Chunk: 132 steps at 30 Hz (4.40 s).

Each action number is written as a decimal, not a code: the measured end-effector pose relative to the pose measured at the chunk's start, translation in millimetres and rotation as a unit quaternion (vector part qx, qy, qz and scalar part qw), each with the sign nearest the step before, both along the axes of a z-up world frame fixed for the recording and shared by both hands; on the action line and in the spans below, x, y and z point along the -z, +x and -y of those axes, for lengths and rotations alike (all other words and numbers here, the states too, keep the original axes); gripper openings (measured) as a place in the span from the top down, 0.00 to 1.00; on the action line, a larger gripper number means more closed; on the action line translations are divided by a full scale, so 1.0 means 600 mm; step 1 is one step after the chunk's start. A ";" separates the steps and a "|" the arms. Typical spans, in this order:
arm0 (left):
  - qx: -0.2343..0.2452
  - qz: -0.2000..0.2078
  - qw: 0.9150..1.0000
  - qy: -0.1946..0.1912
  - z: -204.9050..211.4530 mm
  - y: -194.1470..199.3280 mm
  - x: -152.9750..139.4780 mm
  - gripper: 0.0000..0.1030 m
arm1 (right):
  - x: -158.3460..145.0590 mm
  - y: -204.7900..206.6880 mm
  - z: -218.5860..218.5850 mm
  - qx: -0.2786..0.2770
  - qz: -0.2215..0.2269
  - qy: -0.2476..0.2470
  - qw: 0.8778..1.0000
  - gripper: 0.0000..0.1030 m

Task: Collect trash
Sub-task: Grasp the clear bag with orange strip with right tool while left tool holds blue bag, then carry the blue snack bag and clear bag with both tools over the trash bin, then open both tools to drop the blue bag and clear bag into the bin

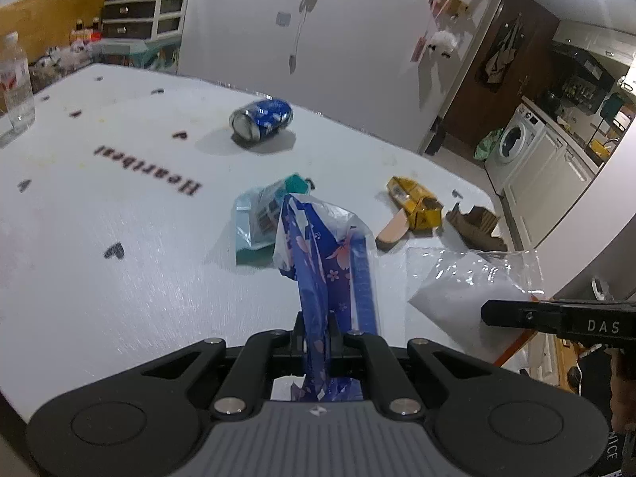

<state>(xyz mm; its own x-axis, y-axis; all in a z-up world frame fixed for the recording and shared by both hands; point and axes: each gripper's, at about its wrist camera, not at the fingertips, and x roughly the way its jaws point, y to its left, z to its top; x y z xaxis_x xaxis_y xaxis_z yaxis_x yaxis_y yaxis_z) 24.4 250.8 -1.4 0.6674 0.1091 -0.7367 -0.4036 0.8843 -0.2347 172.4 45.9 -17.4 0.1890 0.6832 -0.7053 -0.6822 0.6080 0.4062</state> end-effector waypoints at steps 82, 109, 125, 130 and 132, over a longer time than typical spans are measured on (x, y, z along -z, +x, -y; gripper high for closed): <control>0.233 -0.214 0.947 -0.047 0.645 0.436 0.306 0.93 | 0.366 0.242 0.673 0.264 -0.172 -0.089 0.945 0.94; 0.212 -0.254 0.941 -0.065 0.655 0.501 0.430 0.92 | 0.493 0.271 0.690 0.274 -0.234 -0.080 0.929 0.77; 0.206 -0.276 0.937 -0.050 0.671 0.497 0.479 0.24 | 0.463 0.261 0.733 0.292 -0.209 -0.067 0.931 0.73; 0.207 -0.272 0.939 -0.039 0.662 0.488 0.472 0.17 | 0.454 0.253 0.725 0.286 -0.191 -0.078 0.936 0.67; 0.206 -0.266 0.941 -0.034 0.665 0.487 0.469 0.15 | 0.447 0.249 0.720 0.284 -0.174 -0.085 0.939 0.62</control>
<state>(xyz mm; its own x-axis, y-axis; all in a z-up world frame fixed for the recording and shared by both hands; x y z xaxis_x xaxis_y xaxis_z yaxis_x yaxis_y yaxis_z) 316.8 -148.1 -282.6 0.1774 -0.1378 -0.9744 -0.1055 0.9818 -0.1581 322.0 -386.0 -285.4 0.2273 0.4138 -0.8815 -0.0728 0.9099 0.4083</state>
